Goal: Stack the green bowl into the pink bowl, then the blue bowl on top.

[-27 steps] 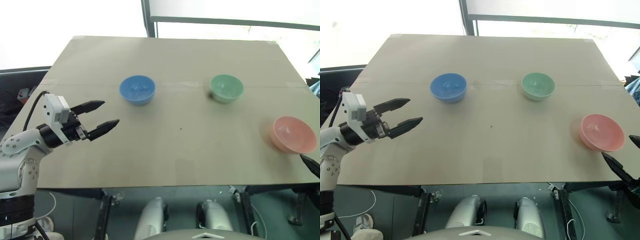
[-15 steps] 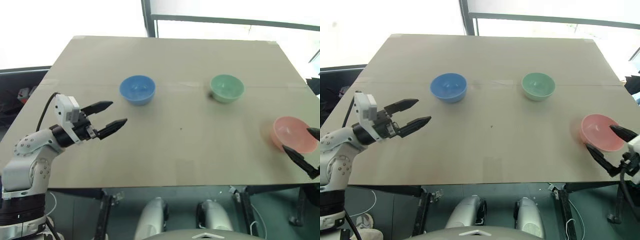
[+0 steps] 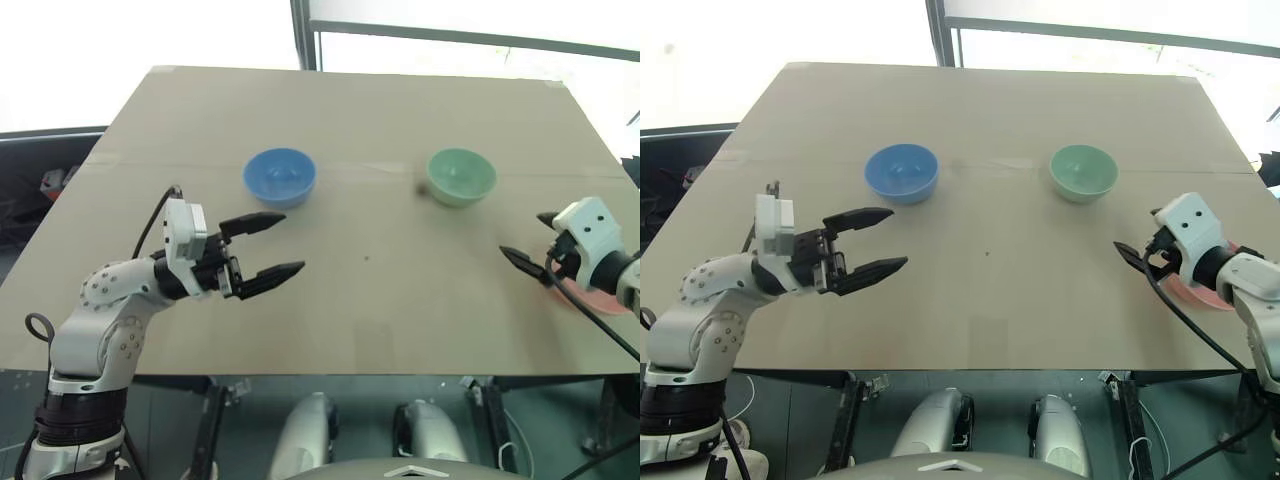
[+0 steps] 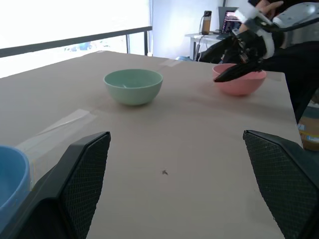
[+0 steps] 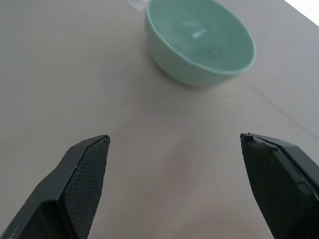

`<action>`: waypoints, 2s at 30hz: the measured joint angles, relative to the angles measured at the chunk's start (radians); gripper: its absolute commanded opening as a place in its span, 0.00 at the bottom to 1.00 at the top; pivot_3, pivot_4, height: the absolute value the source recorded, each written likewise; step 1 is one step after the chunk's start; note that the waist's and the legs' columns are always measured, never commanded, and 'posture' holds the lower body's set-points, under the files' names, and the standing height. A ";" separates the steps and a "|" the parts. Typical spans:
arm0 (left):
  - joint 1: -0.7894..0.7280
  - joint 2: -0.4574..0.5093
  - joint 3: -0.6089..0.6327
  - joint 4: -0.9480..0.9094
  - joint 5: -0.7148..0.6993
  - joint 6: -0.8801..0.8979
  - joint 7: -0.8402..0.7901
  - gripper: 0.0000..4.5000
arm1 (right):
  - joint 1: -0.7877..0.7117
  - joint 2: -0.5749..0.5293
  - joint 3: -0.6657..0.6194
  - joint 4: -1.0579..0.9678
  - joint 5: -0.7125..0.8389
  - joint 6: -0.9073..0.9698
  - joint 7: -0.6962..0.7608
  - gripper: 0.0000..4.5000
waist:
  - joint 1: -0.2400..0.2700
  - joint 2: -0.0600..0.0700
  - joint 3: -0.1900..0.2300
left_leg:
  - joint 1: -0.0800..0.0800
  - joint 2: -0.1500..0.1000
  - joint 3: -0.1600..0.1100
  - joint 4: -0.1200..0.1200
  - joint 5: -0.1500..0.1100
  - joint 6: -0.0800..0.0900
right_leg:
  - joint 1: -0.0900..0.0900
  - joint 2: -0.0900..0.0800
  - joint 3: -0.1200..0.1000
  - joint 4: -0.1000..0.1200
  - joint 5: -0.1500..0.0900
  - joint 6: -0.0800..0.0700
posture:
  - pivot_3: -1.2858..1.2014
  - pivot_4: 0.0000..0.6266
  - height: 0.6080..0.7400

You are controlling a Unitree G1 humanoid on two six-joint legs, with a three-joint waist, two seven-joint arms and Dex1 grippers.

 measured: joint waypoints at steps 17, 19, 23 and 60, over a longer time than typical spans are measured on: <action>-0.070 0.051 -0.011 0.004 -0.126 0.086 -0.198 1.00 | 0.078 0.115 -0.103 -0.142 0.056 0.476 -0.173 0.65 | -0.018 0.000 0.000 | 0.004 0.000 0.001 0.003 0.000 0.000 | 0.002 0.001 0.003 0.001 0.000 0.000 | 0.52 0.24 1.00; -0.072 0.051 -0.016 0.009 -0.115 0.084 -0.208 1.00 | 0.071 0.117 -0.093 -0.114 0.044 0.445 -0.181 0.51 | -0.019 0.000 0.000 | 0.004 0.000 0.001 0.002 0.000 0.000 | 0.001 0.001 0.003 0.001 0.000 0.000 | 0.52 0.24 1.00; -0.057 0.050 -0.033 0.009 -0.094 0.080 -0.215 1.00 | 0.057 0.106 -0.046 -0.093 0.015 0.367 -0.182 0.15 | -0.019 0.000 0.000 | 0.005 0.001 0.001 0.003 0.000 -0.001 | 0.001 0.001 0.003 0.002 0.000 0.000 | 0.52 0.24 1.00; 0.086 0.003 -0.030 -0.013 0.007 0.027 -0.014 1.00 | -0.399 0.364 0.619 0.011 -0.098 0.079 -0.003 1.00 | -0.021 0.000 0.000 | 0.003 0.001 0.000 0.003 0.000 -0.001 | 0.000 0.001 0.002 0.002 0.000 0.000 | 0.52 0.24 1.00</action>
